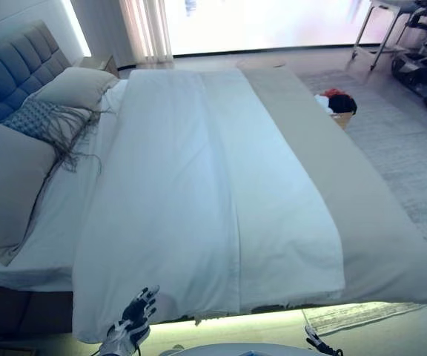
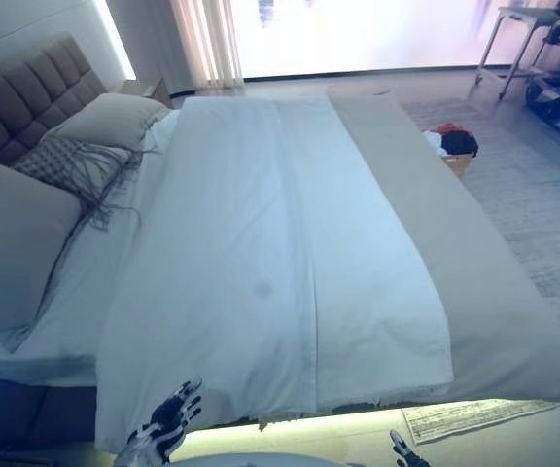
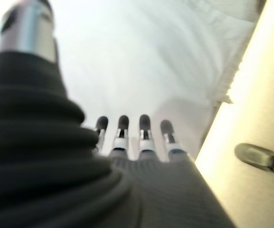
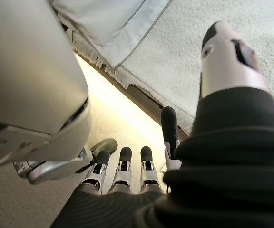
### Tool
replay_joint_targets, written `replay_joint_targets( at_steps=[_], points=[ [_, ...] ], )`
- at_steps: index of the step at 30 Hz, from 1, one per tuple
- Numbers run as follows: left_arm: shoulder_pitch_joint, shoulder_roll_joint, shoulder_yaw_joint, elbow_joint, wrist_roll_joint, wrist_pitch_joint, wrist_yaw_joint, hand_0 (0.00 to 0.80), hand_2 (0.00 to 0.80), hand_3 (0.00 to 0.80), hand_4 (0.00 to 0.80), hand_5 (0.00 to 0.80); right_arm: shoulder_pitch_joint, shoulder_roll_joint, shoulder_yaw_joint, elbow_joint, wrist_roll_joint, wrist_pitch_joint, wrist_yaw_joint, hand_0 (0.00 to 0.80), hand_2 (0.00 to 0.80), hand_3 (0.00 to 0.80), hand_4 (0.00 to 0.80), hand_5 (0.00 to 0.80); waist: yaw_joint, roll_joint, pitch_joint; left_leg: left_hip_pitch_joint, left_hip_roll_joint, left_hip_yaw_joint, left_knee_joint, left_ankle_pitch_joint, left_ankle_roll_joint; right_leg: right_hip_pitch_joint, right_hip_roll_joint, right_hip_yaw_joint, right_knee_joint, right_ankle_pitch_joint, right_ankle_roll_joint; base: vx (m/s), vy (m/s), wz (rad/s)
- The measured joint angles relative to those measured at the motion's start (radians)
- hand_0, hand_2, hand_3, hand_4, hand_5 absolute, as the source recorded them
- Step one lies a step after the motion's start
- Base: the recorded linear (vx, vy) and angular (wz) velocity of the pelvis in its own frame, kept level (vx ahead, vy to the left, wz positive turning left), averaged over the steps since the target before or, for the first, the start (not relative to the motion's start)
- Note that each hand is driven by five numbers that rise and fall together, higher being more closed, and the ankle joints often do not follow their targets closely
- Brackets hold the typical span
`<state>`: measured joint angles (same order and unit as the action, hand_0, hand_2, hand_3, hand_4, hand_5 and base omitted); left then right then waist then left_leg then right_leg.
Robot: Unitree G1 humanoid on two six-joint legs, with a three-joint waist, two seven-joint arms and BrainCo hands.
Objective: Make the bed neatly
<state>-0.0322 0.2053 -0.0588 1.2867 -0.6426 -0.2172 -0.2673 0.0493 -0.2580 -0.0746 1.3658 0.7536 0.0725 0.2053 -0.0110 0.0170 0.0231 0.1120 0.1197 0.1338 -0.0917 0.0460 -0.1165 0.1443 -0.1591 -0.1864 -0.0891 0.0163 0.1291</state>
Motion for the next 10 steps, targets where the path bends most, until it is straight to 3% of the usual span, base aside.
replay_joint_targets(
  at_steps=[10],
  points=[
    [0.03, 0.0, 0.0, 0.0, 0.0, 0.014, 0.001, 0.0, 0.0, 0.0, 0.0, 0.0, -0.003, 0.01, 0.014, -0.03, 0.0, -0.03, 0.041, 0.0, 0.0, 0.0, 0.0, 0.0, 0.003, 0.002, -0.027, 0.001, 0.001, -0.001, 0.002, 0.004, -0.001, 0.001, 0.002, 0.0, -0.001, 0.004, -0.001, 0.011, -0.011, 0.0]
  ],
)
